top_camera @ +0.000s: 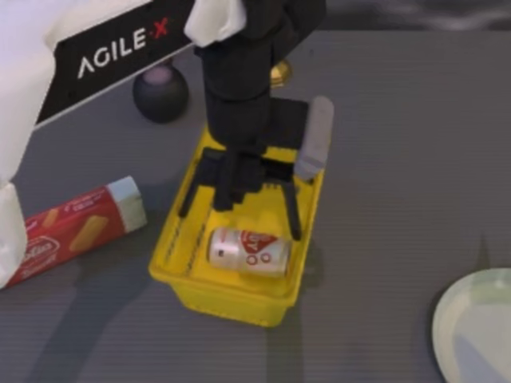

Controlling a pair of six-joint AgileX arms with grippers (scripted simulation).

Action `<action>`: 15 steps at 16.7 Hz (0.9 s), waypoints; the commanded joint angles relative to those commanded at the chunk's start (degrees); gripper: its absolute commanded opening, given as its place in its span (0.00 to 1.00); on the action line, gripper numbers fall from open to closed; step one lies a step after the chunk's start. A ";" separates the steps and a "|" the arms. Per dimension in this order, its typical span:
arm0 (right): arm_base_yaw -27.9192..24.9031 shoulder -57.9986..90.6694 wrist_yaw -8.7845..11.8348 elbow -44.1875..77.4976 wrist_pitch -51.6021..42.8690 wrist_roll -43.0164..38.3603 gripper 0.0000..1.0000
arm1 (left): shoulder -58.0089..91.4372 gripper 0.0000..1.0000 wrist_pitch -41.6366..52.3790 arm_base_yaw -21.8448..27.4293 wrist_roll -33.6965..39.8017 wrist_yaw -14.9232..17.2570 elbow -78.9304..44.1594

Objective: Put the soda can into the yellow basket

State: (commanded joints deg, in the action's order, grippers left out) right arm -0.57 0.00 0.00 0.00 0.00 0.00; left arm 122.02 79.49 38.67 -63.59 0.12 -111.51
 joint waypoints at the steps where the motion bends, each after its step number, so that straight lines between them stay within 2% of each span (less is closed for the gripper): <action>1: 0.00 0.00 0.00 0.00 0.00 0.00 1.00 | 0.00 0.02 0.00 0.00 0.00 0.00 0.00; 15: 0.00 0.00 0.00 0.00 0.00 0.00 1.00 | 0.00 0.00 0.00 0.00 0.00 0.00 0.00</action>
State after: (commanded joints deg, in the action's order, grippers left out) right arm -0.57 0.00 0.00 0.00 0.00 0.00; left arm 122.02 79.49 38.67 -63.59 0.12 -111.51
